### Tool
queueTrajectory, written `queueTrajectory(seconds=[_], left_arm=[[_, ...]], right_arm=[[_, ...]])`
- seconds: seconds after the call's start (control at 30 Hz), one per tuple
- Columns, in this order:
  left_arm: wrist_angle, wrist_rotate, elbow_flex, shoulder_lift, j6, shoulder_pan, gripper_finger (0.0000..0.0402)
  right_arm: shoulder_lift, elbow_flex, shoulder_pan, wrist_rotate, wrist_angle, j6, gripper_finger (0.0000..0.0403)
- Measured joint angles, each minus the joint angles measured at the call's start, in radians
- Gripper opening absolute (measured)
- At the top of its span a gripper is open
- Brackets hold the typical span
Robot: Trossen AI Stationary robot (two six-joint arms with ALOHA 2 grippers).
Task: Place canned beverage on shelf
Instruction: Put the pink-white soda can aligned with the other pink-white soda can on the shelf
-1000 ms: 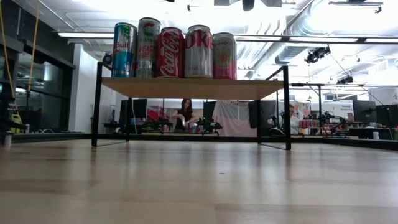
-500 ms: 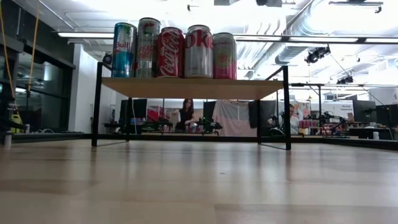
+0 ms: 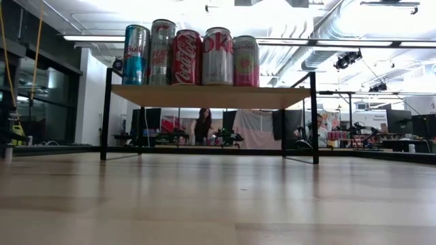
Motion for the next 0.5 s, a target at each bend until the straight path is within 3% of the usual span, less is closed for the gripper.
queueTrajectory(seconds=[0.1, 0.2, 0.33, 0.5], left_arm=[[-0.007, -0.030, -0.001, 0.011, -0.003, -0.002, 0.0220], [-0.010, -0.165, 0.000, 0.043, 0.000, -0.002, 0.0220], [-0.008, -0.334, 0.000, 0.106, 0.050, 0.001, 0.0220], [-0.011, -0.435, 0.000, 0.205, 0.060, -0.001, 0.0220]], right_arm=[[0.000, 0.000, 0.001, -0.002, 0.010, -0.007, 0.0370], [0.000, 0.000, 0.003, 0.030, 0.012, 0.042, 0.0369], [0.003, 0.000, 0.026, 0.114, 0.009, 0.032, 0.0366], [0.009, 0.000, 0.042, 0.233, -0.007, -0.009, 0.0365]])
